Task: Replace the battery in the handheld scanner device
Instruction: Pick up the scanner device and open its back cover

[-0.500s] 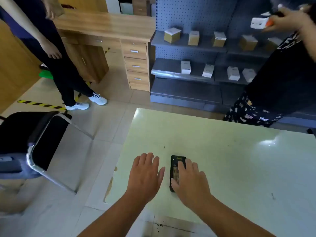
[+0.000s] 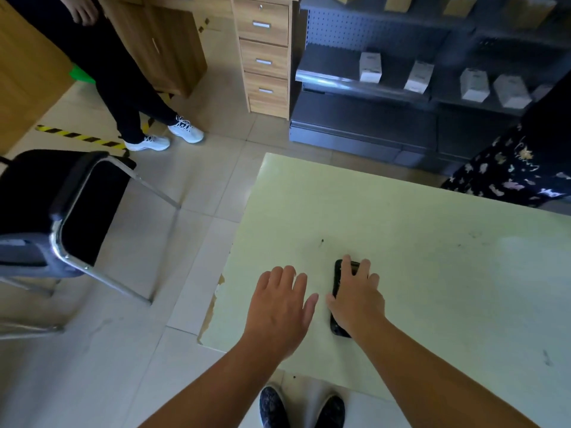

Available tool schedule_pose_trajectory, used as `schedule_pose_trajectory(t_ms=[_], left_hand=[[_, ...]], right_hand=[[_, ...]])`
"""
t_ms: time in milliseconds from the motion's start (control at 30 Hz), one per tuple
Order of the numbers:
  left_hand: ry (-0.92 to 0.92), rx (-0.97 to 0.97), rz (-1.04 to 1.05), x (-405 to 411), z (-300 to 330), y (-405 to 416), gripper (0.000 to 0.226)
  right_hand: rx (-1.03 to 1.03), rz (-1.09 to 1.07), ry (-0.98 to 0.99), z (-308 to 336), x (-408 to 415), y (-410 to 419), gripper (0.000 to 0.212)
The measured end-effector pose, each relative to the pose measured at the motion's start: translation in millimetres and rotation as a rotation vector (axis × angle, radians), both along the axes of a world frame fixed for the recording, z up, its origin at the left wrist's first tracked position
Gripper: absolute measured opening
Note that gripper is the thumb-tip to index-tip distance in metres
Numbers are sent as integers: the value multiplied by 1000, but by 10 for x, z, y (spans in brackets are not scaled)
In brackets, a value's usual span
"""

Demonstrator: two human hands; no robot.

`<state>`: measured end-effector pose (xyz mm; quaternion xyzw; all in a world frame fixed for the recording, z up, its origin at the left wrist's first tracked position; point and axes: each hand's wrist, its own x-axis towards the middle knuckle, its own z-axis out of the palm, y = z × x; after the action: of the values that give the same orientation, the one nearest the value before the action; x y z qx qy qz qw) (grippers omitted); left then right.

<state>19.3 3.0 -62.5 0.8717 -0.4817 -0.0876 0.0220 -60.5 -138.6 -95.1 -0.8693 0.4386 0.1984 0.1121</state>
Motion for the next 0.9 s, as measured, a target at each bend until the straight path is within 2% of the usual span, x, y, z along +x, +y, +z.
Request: schedule_pose_trajectory(t_ms=[267,400,500,767,900], left_hand=[[32,-26,35,-1,-154,42,54],[32,-35,42,-58,-124,46,59],[35,-43,40,-81,-41,8,63],[-2,-217,-5,-273,464,-237,57],[40,-264,-15,-402,658,-284,54]], right_hand=[[51,-97,-24,-31,90,-28,83],[81,-95,-40,235,72,-79,80],[68,-48,-88,670,13,-104,78],[-11,49,-213,2206,-418,-96,73],[-71,50,-275,2678,-669,-76,66]])
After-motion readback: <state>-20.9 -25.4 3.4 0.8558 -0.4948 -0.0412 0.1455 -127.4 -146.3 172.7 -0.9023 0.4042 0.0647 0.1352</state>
